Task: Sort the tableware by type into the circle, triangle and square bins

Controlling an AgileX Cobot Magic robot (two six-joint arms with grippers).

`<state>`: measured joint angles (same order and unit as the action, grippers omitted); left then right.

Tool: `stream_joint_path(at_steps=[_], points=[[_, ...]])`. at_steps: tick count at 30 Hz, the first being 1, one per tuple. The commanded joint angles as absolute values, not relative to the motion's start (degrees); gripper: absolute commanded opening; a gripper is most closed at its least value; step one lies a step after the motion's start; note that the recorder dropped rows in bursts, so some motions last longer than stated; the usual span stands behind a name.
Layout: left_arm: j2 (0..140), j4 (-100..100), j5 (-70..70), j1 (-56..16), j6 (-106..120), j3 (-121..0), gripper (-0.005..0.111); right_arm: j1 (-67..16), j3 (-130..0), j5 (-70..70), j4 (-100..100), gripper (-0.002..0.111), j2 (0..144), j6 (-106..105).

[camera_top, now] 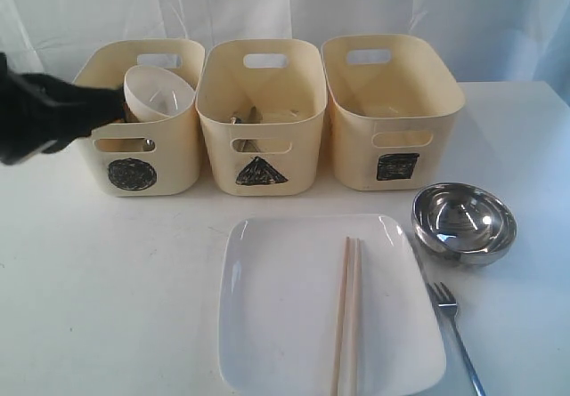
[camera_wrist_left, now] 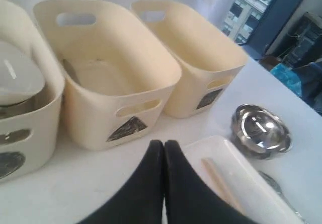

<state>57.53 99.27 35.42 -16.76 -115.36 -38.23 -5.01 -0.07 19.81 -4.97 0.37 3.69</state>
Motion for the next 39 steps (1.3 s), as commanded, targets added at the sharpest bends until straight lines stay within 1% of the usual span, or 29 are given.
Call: stream_joint_path(at_steps=[1,4,11,14,23,26,30,34,39], points=[[48.4,99.9,25.9,-16.6,-113.4,-30.0,0.0,-4.5,0.0,19.6,-4.6,0.0,0.0,3.7],[41.3,99.9,21.0,-16.6,-109.2,-26.3,0.0,-4.5,0.0,19.6,-4.6,0.0,0.0,3.7],[25.9,99.9,11.5,-16.6,-108.9,-14.1,0.0,-4.5,0.0,19.6,-4.6,0.0,0.0,3.7],[21.7,99.9,11.6,-16.6,-111.0,-10.1,0.0,-4.5,0.0,19.6,-4.6,0.0,0.0,3.7],[20.0,99.9,12.5,-16.6,-115.7,-8.5,0.0,-4.5,0.0,13.6,-4.6,0.0,0.0,8.0],[20.0,94.4,17.4,-16.6,-121.2,-8.5,0.0,-4.5,0.0,10.4,-4.6,0.0,0.0,8.0],[20.0,94.8,23.5,-16.6,-121.0,-8.5,0.0,-4.5,0.0,6.8,-4.6,0.0,0.0,8.0],[20.0,94.8,26.0,-16.6,-121.0,-8.5,0.0,-4.5,0.0,5.9,-4.6,0.0,0.0,8.0],[20.0,95.3,25.2,-19.4,-121.0,-8.5,0.0,-4.5,0.0,5.9,-4.6,0.0,0.0,8.0]])
